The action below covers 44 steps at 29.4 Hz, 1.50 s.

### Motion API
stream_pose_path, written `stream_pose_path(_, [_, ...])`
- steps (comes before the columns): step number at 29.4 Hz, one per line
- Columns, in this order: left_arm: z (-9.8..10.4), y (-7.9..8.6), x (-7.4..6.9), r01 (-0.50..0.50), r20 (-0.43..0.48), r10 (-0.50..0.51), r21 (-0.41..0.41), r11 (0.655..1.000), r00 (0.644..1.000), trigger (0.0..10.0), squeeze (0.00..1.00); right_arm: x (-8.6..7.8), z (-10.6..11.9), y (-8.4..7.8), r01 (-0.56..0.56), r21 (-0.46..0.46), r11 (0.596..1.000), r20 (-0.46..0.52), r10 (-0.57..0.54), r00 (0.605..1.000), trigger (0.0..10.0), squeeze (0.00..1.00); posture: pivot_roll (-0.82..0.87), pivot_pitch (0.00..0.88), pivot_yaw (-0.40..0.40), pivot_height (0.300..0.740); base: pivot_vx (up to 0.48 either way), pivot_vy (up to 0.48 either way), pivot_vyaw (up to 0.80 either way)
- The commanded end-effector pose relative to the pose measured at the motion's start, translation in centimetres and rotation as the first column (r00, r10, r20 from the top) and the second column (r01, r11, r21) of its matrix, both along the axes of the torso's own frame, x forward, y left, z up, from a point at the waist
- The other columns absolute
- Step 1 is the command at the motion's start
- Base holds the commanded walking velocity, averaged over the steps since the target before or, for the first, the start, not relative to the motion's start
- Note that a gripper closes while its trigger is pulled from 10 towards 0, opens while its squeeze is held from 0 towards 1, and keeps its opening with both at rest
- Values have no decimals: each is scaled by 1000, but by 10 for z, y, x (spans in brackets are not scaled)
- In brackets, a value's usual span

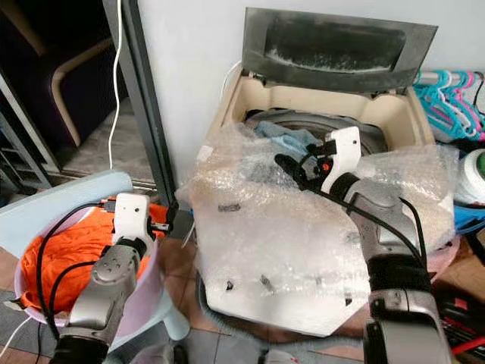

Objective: Clothes washing

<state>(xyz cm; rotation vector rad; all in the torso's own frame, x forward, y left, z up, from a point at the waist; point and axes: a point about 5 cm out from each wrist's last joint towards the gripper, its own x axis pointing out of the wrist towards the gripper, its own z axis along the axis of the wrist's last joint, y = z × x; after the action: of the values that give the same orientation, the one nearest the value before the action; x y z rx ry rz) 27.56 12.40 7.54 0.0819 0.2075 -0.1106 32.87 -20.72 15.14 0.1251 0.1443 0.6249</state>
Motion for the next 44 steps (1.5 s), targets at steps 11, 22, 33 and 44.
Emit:
stream_pose_path(11, [4, -1, -1, 10, 1, -10, 46, 999, 1000, 10000, 0, -11, 31, 9, -200, 61, 978, 93, 194, 977, 10000, 910, -3, 7, 6, 740, 0, 0, 0])
stream_pose_path(22, [3, 2, -8, -10, -12, 10, 23, 1000, 1000, 10000, 0, -4, 30, 20, -47, -14, 999, 153, 48, 987, 10000, 925, -5, 3, -6, 740, 0, 0, 0])
stream_pose_path(33, [-3, 3, -10, -8, -50, 9, 19, 1000, 999, 10000, 0, 24, 13, 1, 368, -28, 929, 32, -368, 929, 10000, 922, -3, 0, -11, 740, 0, 0, 0])
stream_pose_path(44, [-2, 2, -9, -10, -41, 10, 9, 1000, 999, 10000, 0, 23, 53, 10, 410, 184, 893, 214, -443, 870, 10000, 922, -3, 0, -20, 740, 0, 0, 0])
